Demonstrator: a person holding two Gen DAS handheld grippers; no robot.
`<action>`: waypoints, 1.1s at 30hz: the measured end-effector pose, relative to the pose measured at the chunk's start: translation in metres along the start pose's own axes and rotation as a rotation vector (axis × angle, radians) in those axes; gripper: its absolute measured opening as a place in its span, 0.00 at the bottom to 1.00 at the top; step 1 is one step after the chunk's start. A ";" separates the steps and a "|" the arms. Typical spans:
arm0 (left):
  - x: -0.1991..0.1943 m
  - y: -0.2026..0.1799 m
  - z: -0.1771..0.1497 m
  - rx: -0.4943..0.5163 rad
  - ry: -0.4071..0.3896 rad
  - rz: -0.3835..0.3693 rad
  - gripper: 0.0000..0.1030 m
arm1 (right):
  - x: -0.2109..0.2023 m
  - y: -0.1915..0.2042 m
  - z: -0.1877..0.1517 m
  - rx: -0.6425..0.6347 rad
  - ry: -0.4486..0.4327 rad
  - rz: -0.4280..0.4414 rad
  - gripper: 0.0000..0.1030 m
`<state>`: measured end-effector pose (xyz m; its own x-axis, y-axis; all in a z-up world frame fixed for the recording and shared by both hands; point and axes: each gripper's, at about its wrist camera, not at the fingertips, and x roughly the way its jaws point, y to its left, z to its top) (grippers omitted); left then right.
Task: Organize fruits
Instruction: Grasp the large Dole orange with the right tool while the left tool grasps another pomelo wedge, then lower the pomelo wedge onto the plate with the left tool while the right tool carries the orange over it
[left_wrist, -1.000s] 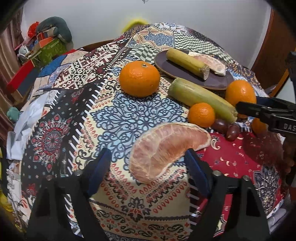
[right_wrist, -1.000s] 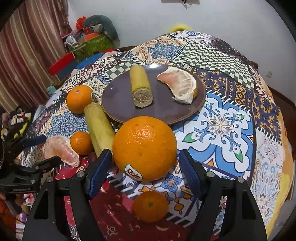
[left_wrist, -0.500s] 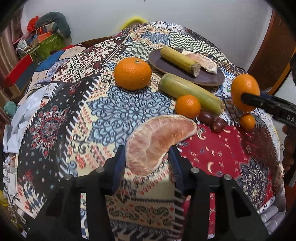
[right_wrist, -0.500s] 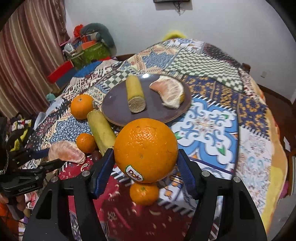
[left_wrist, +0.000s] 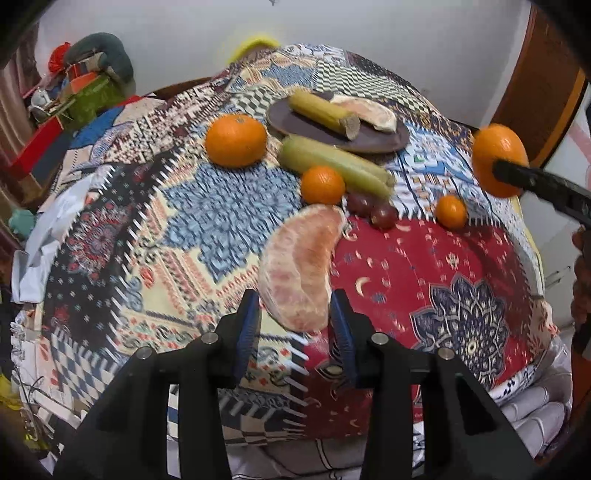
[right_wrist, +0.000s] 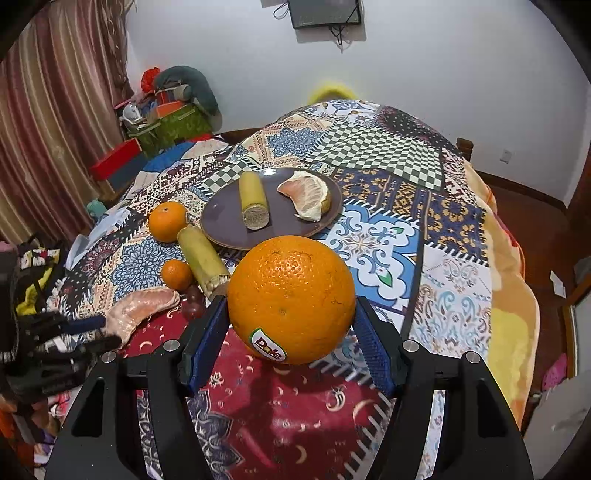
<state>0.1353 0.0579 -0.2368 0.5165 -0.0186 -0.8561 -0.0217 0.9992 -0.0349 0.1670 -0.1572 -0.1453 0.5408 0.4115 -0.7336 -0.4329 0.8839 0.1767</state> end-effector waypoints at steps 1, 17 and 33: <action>0.000 0.001 0.004 -0.001 -0.002 0.005 0.43 | -0.002 -0.001 -0.001 0.001 -0.002 -0.002 0.62; 0.047 -0.007 0.033 0.094 0.049 -0.014 0.47 | -0.002 -0.008 -0.007 0.027 0.008 -0.010 0.62; -0.005 0.007 0.039 0.033 -0.090 0.016 0.46 | -0.003 -0.009 0.000 0.032 -0.004 -0.002 0.62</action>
<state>0.1657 0.0669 -0.2129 0.5908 -0.0006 -0.8068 -0.0035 1.0000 -0.0033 0.1689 -0.1667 -0.1445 0.5447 0.4106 -0.7312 -0.4084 0.8914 0.1963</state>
